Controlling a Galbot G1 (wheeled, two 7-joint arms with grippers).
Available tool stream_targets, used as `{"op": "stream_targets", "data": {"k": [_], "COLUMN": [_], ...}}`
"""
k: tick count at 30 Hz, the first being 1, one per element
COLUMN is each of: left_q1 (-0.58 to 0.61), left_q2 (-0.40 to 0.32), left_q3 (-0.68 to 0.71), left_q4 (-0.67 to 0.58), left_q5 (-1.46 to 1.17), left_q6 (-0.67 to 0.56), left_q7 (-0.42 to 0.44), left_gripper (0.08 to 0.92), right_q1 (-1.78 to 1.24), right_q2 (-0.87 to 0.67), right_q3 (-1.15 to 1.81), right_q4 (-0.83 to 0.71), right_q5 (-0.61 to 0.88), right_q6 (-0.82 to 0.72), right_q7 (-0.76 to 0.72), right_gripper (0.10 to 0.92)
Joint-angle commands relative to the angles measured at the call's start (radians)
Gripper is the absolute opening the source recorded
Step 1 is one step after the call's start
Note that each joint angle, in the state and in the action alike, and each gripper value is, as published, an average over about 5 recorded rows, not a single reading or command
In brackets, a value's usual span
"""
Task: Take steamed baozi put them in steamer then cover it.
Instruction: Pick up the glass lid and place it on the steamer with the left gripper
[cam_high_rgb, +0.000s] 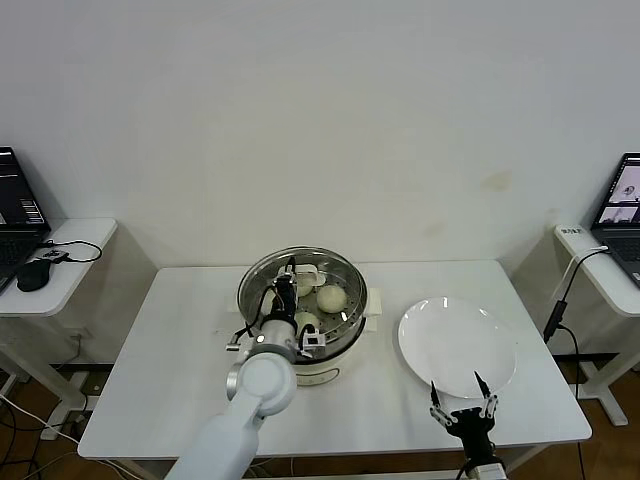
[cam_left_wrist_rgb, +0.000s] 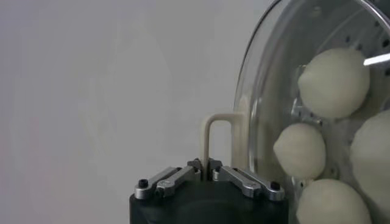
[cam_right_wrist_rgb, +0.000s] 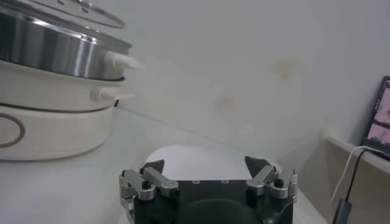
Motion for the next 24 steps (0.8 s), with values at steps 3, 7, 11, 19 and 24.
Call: {"op": "stream_targets", "data": {"k": [3, 7, 11, 19, 24], "left_q1": [-0.006, 0.001, 0.005, 0.006, 0.018], "left_q2": [-0.036, -0.036, -0.038, -0.046, -0.045], "left_q3": [0.013, 0.013, 0.014, 0.005, 0.000], "left_q4": [0.037, 0.037, 0.038, 0.048, 0.027], "left_q5": [0.058, 0.063, 0.067, 0.071, 0.069], "left_q6": [-0.003, -0.005, -0.007, -0.012, -0.019], "left_q7": [0.008, 0.007, 0.004, 0.008, 0.013], "left_gripper": [0.136, 0.136, 0.136, 0.136, 0.137], "right_q1": [-0.004, -0.004, -0.004, -0.006, -0.008], "right_q2": [0.000, 0.000, -0.001, -0.001, -0.003], "right_q3": [-0.004, -0.006, -0.007, -0.011, -0.013], "right_q4": [0.000, -0.002, -0.003, -0.004, -0.005], "right_q5": [-0.007, -0.007, -0.007, -0.011, -0.013], "right_q6": [0.003, 0.004, 0.005, 0.005, 0.005], "right_q7": [0.002, 0.001, 0.001, -0.001, -0.001], "right_gripper": [0.823, 0.823, 0.823, 0.822, 0.823]}}
